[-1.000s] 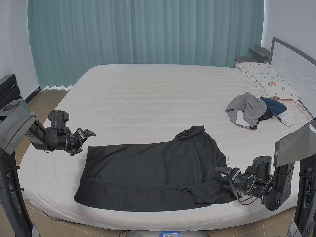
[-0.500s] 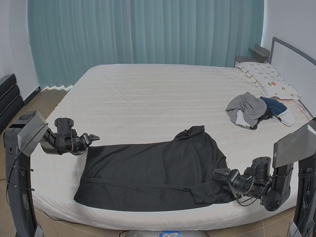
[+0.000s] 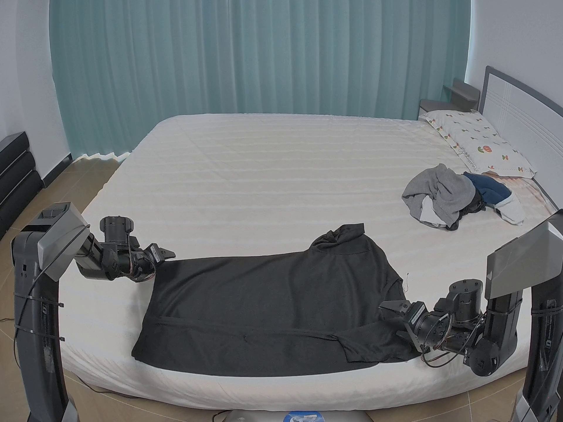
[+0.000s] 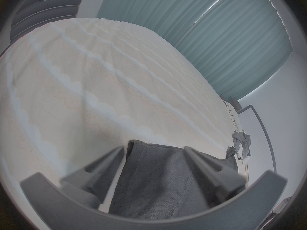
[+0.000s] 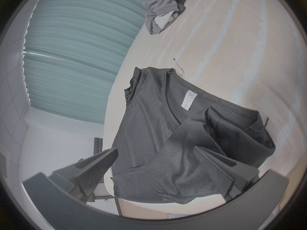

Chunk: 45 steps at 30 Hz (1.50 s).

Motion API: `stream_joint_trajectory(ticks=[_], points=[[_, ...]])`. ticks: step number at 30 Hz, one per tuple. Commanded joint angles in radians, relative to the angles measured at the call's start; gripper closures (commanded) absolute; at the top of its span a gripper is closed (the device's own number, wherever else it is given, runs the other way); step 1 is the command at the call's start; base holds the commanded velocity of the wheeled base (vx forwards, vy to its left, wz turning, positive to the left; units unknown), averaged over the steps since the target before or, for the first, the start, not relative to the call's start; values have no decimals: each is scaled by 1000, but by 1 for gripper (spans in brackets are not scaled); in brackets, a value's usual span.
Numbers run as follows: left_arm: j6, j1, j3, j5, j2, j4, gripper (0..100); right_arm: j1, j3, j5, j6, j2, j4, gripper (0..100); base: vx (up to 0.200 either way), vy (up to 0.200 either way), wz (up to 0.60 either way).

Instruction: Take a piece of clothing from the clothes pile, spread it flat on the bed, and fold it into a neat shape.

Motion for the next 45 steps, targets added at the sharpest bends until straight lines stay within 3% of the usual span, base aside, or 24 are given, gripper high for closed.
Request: stream_joint_trajectory(ticks=[1,8,11,13,15,18,27,36,40,45], points=[[6,2,7,2,5,-22,100,-1,-5,1,-1,1,-10,0,0,0,0],[-5,2,41,16,10,-120,100,-1,-39,-7,-27,-19,-10,0,0,0,0],[-28,2,47,21,7,-140,100,-1,-62,-7,-91,-19,-9,0,0,0,0],[-101,3,55,16,-1,-154,100,-10,-106,-7,-222,-4,-9,0,0,0,0],[-124,6,58,7,-7,-157,100,-27,-158,-7,-289,-7,7,0,0,0,0],[-126,8,61,7,-9,-157,100,-43,-310,-7,-372,-19,148,0,0,0,0],[-129,9,80,5,-15,-157,100,-105,-838,-10,-478,102,680,0,0,0,0],[-129,8,80,7,-13,-155,100,-124,-1039,-13,-565,194,786,0,0,0,0],[-129,8,81,7,-15,-157,100,-119,-1223,-17,-596,251,916,0,0,0,0],[-127,8,81,7,-13,-155,100,-116,-1361,-108,-596,357,947,0,0,0,0]])
